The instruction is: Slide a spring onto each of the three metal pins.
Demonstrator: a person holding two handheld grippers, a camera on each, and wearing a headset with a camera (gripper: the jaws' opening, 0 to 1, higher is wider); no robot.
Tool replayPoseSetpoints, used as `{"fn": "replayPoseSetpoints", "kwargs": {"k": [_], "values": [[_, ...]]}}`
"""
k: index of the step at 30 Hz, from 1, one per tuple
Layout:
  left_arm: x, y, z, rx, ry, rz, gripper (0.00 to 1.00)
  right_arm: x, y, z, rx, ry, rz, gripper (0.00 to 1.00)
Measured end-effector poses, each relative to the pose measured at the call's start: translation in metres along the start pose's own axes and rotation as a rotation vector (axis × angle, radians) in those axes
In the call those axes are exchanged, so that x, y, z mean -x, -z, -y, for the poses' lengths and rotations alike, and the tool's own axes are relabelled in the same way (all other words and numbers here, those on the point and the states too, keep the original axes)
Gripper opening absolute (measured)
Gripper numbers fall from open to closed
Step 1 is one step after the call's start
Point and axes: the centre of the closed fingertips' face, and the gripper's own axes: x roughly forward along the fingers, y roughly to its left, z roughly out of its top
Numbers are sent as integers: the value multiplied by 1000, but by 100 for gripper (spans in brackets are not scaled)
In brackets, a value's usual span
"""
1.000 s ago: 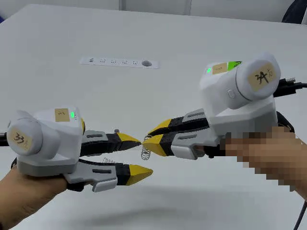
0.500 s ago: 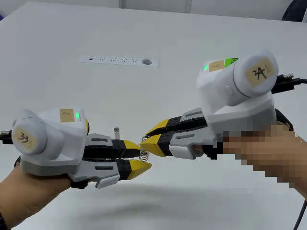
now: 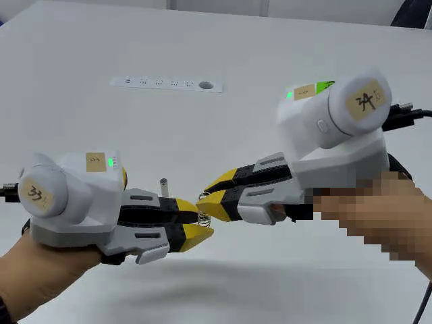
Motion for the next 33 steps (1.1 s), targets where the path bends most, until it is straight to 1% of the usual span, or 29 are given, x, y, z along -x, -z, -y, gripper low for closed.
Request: {"fn": "replayPoseSetpoints", "kwargs": {"k": [5, 7, 10, 15, 17, 21, 22, 24, 27, 29, 33], "values": [[1, 0, -1, 8, -4, 3, 20, 1, 0, 3, -12, 3, 7, 11], [2, 1, -2, 14, -6, 0, 23, 1, -1, 6, -12, 11, 12, 11], [5, 2, -3, 23, -14, 2, 26, 4, -1, 12, -18, 25, 17, 11], [13, 1, -6, 39, -27, 13, 31, 8, -2, 27, -27, 62, 30, 11], [17, 2, -8, 41, -39, 13, 33, 11, -2, 36, -29, 96, 39, 11], [26, 2, -11, 55, -67, 24, 37, 14, -1, 56, -58, 155, 57, 11], [28, 2, -12, 57, -72, 24, 38, 14, -1, 59, -63, 161, 60, 11], [34, 3, -14, 65, -87, 26, 40, 15, -2, 68, -69, 190, 81, 11], [40, 6, -16, 77, -107, 27, 42, 14, -1, 77, -71, 218, 86, 11], [43, 8, -18, 84, -124, 28, 44, 12, -1, 82, -73, 231, 92, 11], [48, 10, -19, 94, -141, 30, 46, 8, -1, 92, -75, 255, 104, 11]]}}
